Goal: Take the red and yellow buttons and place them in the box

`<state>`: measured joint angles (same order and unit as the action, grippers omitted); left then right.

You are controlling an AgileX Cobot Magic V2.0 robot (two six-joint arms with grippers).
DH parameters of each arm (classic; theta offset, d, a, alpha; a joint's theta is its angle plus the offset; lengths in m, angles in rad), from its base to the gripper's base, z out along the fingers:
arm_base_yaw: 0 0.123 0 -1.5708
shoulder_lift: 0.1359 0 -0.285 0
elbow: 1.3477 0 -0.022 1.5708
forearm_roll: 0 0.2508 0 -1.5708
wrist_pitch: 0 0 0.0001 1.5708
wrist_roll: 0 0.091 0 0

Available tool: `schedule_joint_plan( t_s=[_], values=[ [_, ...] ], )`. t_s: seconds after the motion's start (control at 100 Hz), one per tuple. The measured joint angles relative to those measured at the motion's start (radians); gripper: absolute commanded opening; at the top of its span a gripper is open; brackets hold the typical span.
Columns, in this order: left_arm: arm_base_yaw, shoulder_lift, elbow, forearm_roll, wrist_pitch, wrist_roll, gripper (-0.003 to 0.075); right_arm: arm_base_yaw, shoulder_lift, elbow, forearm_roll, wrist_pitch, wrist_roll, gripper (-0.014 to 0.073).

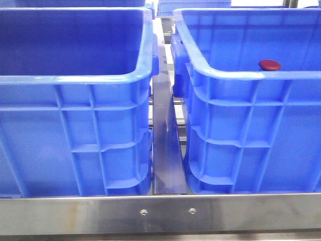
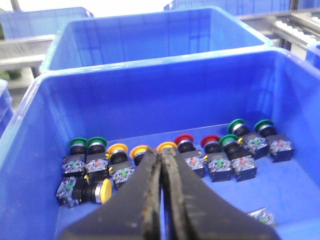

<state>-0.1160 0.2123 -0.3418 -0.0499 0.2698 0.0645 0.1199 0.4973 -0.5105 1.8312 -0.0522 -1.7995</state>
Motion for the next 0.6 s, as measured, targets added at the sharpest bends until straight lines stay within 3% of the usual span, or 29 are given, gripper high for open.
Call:
schedule_joint_plan(
  t_s=[0.28,0.6],
  values=[
    [0.000,-0.203,0.244,0.020,-0.091,0.000,-0.0019,0.000,0.000,0.000,0.000,0.000,0.000,-0.0088],
    [0.039,-0.218,0.336,0.050,-0.176,0.000,-0.0019,0.000,0.000,0.000,0.000,0.000,0.000,-0.0088]
  ],
)
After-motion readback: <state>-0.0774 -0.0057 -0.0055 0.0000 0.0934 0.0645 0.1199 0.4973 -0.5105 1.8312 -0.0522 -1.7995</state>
